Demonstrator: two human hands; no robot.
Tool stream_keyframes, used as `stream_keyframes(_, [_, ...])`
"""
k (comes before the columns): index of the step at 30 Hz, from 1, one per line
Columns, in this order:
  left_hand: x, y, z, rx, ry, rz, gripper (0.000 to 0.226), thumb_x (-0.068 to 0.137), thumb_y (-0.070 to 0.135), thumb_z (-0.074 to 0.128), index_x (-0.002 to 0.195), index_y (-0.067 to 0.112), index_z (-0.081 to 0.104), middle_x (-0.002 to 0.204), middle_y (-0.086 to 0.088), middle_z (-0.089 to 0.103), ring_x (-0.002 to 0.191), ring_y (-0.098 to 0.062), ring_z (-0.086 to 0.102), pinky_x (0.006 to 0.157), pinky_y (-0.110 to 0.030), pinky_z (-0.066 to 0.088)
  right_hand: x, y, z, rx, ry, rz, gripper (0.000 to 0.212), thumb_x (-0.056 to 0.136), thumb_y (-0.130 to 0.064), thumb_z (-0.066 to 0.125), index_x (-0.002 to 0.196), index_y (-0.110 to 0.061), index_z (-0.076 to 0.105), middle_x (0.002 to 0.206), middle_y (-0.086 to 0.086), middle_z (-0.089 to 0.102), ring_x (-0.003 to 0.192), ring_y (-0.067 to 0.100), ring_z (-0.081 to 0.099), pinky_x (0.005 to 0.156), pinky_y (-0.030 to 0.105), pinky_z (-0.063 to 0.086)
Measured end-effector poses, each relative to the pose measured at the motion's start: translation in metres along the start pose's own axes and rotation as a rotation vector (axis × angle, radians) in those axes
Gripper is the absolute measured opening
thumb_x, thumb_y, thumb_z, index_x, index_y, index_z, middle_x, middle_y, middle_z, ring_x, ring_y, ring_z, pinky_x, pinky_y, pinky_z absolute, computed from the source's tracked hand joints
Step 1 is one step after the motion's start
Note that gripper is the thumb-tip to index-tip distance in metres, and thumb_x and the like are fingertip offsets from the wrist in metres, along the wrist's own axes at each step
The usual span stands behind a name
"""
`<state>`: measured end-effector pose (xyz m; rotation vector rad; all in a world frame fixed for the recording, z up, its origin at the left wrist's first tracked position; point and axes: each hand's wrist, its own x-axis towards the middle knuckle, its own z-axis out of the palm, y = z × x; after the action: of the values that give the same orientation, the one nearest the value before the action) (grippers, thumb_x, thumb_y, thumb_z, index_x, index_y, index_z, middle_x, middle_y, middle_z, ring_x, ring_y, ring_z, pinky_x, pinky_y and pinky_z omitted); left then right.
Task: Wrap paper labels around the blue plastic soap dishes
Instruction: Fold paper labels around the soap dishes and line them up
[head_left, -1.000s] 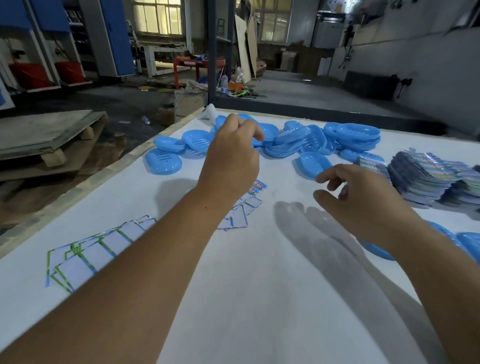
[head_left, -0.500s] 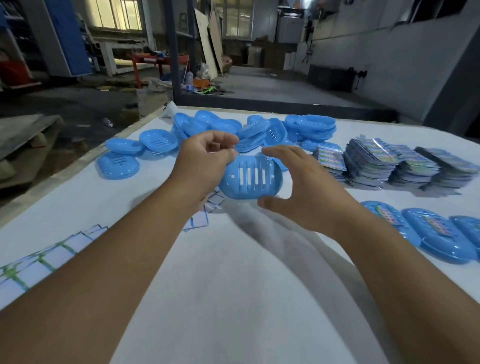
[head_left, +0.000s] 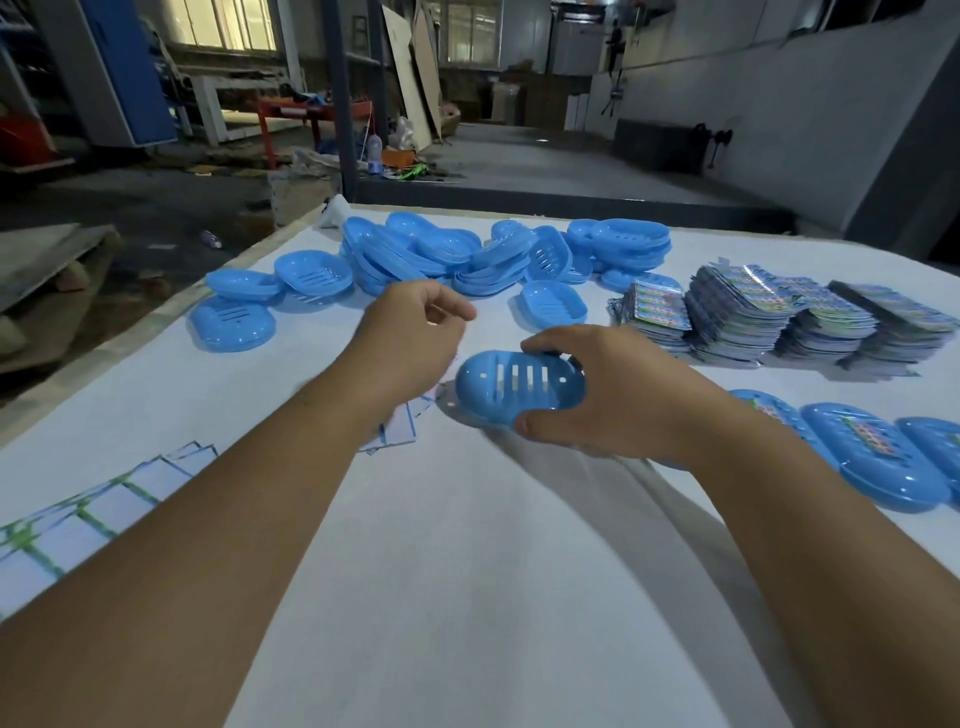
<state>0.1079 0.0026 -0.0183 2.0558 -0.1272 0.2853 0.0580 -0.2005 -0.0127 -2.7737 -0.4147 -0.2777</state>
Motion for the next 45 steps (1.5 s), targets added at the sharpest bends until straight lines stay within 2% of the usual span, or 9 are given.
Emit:
stream_keyframes(7, [0.014,-0.011,-0.040,0.660,0.034,-0.101,0.023,0.091,0.040,0.065,0.090,0.018,0.072,0.091,-0.008,0.073,0.078,-0.022,0.065,0.063,-0.033,0.050,-0.002,-0.001,0.000,-0.006,-0.128,0.078,0.055,0.076,-0.059,0.069,0.127,-0.040,0.059,0.114,-0.013,0.066,0.100,0.015,0.061,0.090,0.036,0.053])
stream_keyframes(11, [0.013,-0.012,-0.043,0.726,-0.119,-0.182,0.053,0.079,0.061,0.072,0.101,0.013,0.073,0.099,-0.009,0.073,0.075,-0.017,0.061,0.065,-0.032,0.049,-0.003,-0.003,-0.002,-0.005,-0.152,0.087,0.053,0.079,-0.058,0.068,0.128,-0.040,0.058,0.115,-0.012,0.065,0.099,0.015,0.060,0.089,0.037,0.052])
stream_keyframes(17, [0.010,-0.007,-0.041,0.689,-0.138,-0.215,0.069,0.075,0.049,0.084,0.133,0.019,0.061,0.127,-0.003,0.064,0.092,-0.016,0.052,0.073,-0.032,0.042,-0.004,-0.005,-0.002,0.010,-0.159,0.087,0.054,0.080,-0.057,0.068,0.130,-0.041,0.055,0.117,-0.014,0.064,0.101,0.014,0.060,0.090,0.036,0.052])
stream_keyframes(22, [0.013,-0.011,-0.037,0.608,-0.122,-0.220,0.044,0.076,0.045,0.084,0.110,0.019,0.073,0.087,0.003,0.066,0.079,-0.012,0.059,0.061,-0.029,0.046,-0.003,-0.005,-0.002,0.024,-0.169,0.083,0.057,0.081,-0.058,0.068,0.133,-0.041,0.054,0.120,-0.014,0.063,0.101,0.012,0.059,0.088,0.032,0.050])
stream_keyframes(31, [0.014,-0.012,-0.032,0.716,0.081,-0.028,0.022,0.078,0.043,0.082,0.077,0.031,0.064,0.085,0.008,0.066,0.084,-0.014,0.060,0.061,-0.030,0.043,-0.002,-0.001,0.000,-0.001,-0.170,0.073,0.071,0.078,-0.069,0.067,0.141,-0.042,0.048,0.133,-0.012,0.057,0.105,0.013,0.055,0.087,0.031,0.044])
stream_keyframes(35, [0.016,-0.004,-0.033,0.170,0.167,0.022,0.011,0.083,0.036,0.079,0.078,0.028,0.073,0.077,0.011,0.072,0.078,-0.008,0.068,0.067,-0.031,0.054,0.001,-0.003,-0.001,0.129,-0.001,0.085,0.074,0.078,-0.070,0.064,0.142,-0.036,0.051,0.139,-0.011,0.056,0.124,0.012,0.053,0.102,0.034,0.045])
stream_keyframes(39, [0.011,0.014,-0.027,-0.411,0.061,-0.042,0.005,0.087,0.025,0.077,0.084,0.022,0.076,0.079,0.006,0.078,0.075,-0.007,0.074,0.068,-0.028,0.058,0.007,-0.009,0.001,0.554,0.240,0.125,0.041,0.086,-0.045,0.075,0.123,-0.031,0.065,0.108,-0.016,0.071,0.099,0.000,0.066,0.086,0.021,0.055])
stream_keyframes(43, [-0.001,0.023,-0.013,-0.561,-0.105,-0.047,0.007,0.090,0.016,0.073,0.083,0.016,0.076,0.081,-0.003,0.078,0.068,-0.011,0.072,0.056,-0.022,0.055,0.009,-0.019,0.004,0.876,0.241,0.120,0.004,0.090,-0.030,0.076,0.088,-0.027,0.077,0.086,-0.007,0.078,0.080,0.002,0.070,0.078,0.031,0.058])
stream_keyframes(45, [-0.005,0.023,-0.009,-0.517,-0.153,-0.018,0.011,0.091,0.016,0.071,0.082,0.016,0.076,0.082,-0.004,0.078,0.071,-0.013,0.072,0.061,-0.025,0.057,0.010,-0.019,0.004,0.893,0.273,0.140,0.014,0.092,-0.028,0.073,0.081,-0.022,0.078,0.084,0.001,0.078,0.077,0.009,0.068,0.079,0.040,0.058])
